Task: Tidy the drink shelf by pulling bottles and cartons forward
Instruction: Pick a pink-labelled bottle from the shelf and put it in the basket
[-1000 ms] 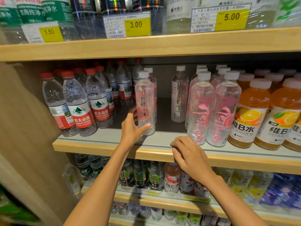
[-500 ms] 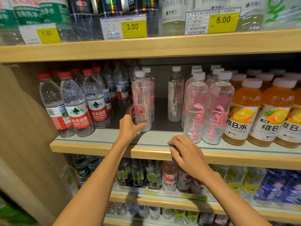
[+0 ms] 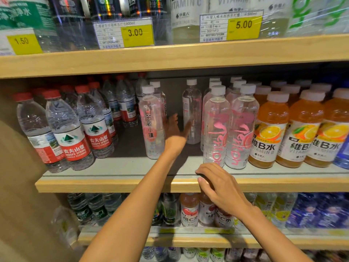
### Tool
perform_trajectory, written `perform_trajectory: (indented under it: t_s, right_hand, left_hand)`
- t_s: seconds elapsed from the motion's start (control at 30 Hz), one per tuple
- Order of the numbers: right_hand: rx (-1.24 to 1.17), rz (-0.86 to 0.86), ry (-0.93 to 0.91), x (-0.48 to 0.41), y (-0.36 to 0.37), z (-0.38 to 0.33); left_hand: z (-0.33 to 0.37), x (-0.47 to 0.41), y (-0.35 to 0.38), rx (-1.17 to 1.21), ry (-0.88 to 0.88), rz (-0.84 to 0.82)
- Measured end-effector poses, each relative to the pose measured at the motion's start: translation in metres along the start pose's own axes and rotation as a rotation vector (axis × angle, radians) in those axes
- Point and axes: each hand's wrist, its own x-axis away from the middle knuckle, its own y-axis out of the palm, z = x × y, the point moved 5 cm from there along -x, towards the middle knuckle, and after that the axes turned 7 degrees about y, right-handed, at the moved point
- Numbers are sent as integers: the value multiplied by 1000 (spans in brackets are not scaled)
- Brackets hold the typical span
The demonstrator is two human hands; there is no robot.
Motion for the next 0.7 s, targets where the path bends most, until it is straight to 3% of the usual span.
perform_trajectory:
  t_s: [0.17, 0.47, 0.6, 0.7]
  right_hand:
    - [1, 17, 13, -1, 2, 2]
    - [2, 25, 2, -2, 3, 2]
    - [1, 34, 0, -1, 1, 0]
    - [9, 44, -1, 0, 2, -2]
  left_hand:
    - [-2, -37, 25, 103, 22, -80]
    - [8, -41, 34, 280, 61, -52]
    - [15, -21, 20, 224, 41, 81]
    - [8, 2, 10, 86, -122, 99]
